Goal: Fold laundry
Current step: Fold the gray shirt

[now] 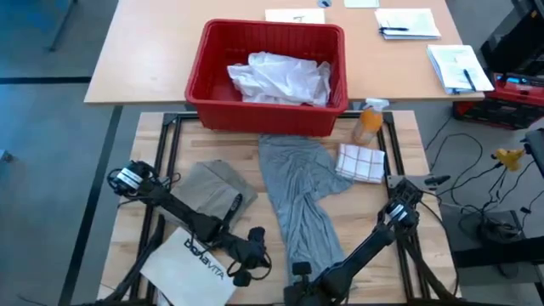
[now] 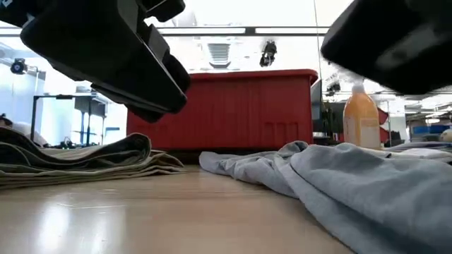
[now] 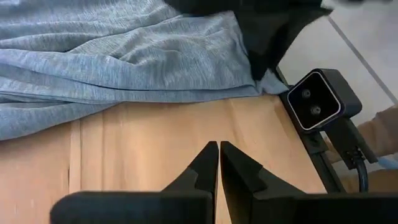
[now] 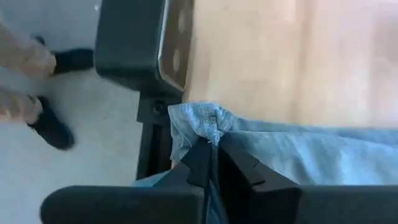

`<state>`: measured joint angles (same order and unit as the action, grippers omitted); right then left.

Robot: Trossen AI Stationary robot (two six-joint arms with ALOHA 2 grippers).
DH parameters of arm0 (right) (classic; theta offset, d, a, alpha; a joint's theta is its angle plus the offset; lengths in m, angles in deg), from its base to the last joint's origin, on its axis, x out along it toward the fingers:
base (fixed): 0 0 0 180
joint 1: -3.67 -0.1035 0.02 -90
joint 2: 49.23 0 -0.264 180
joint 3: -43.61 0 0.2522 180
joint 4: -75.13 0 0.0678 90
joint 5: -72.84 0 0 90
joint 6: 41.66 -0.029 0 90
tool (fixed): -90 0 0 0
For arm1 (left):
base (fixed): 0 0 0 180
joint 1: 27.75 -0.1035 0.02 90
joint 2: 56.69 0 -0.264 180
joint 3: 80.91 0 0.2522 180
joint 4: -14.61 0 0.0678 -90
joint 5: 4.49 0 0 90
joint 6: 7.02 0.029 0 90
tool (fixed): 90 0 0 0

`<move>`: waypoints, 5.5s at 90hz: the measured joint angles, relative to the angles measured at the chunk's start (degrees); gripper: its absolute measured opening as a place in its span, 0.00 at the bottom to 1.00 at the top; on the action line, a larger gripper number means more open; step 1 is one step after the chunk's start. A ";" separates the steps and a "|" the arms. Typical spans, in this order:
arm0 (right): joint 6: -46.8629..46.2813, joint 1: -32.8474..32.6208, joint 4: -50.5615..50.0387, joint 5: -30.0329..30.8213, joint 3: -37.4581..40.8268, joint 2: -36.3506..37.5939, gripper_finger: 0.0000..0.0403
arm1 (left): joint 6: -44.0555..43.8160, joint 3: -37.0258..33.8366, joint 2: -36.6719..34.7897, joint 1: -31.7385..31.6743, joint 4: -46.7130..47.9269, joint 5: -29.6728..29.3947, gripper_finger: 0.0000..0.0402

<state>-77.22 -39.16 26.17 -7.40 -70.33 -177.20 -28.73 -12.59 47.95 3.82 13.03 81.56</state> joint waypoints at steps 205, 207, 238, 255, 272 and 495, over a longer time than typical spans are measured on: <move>-59.92 -16.17 -48.50 -6.31 -0.15 13.05 0.65 | -0.35 0.20 0.13 -3.93 -0.04 -5.18 0.00; -60.39 -16.17 -49.11 -6.69 -0.15 13.10 0.67 | -0.34 0.20 0.13 -3.93 -0.04 -5.18 0.00; -54.64 -16.57 -28.73 -0.74 1.90 12.07 0.64 | 0.22 0.17 0.13 -3.93 -0.02 -5.18 0.00; -59.96 -17.42 -24.20 0.71 7.78 11.91 0.54 | -0.07 0.16 0.13 -3.93 -0.04 -5.18 0.00; -63.95 -18.13 -23.92 -1.01 11.82 11.97 0.27 | -0.05 0.16 0.13 -3.93 -0.04 -5.18 0.00; -20.22 18.94 5.25 -2.52 46.16 33.74 0.00 | -4.92 0.05 0.15 -4.24 -0.09 -9.07 0.00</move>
<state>-97.43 -20.22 31.42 -9.91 -24.17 -143.47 -33.66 -12.54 48.11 -0.42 12.94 72.49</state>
